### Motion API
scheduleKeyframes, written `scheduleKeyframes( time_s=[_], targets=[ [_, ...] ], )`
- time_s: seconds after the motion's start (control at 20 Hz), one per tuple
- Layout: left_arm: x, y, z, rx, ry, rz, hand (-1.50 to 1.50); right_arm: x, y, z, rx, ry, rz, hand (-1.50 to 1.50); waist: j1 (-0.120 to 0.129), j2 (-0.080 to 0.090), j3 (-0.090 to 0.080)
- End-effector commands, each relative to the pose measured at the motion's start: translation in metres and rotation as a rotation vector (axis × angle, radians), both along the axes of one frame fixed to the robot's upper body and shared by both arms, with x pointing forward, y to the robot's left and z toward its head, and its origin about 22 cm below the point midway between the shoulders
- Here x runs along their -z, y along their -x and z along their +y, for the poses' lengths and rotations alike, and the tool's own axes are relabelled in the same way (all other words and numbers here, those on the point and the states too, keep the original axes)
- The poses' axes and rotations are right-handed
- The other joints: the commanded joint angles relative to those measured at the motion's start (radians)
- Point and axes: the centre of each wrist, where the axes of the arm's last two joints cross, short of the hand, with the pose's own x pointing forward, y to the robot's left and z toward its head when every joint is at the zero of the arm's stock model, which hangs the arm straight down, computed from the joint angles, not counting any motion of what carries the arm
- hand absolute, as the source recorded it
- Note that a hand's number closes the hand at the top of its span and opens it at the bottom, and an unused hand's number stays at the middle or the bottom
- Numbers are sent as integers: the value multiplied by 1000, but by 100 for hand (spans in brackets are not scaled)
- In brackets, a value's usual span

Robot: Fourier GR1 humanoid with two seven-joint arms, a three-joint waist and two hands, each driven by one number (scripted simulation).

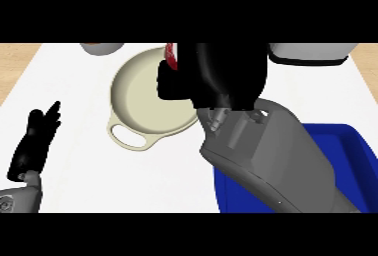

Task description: Pick the can from the tray and place it in the pot

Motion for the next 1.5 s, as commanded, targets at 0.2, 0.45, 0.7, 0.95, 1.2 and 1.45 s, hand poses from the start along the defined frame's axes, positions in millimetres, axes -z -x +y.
scheduleKeyframes(
  time_s=[0.2,0.45,0.7,0.95,1.2,1.45],
  targets=[
    [0,6,0,4,-7,5,0,22,-57,37,33,-15,168,150,11,2,0],
    [-1,-6,-21,29,1,-24,0,48,-82,44,26,-73,290,150,31,9,0],
    [-3,-12,-18,49,-14,-17,0,94,-97,36,45,-193,371,-150,50,15,0],
    [-4,-21,-12,27,8,-12,0,84,-102,34,-16,-413,306,-150,46,16,0],
    [2,-8,-6,21,-19,-17,0,99,-104,23,9,-630,102,-150,36,11,1],
    [-12,-7,-10,-16,11,-2,0,107,-111,8,57,-735,-23,-150,-4,-1,3]
  ],
)
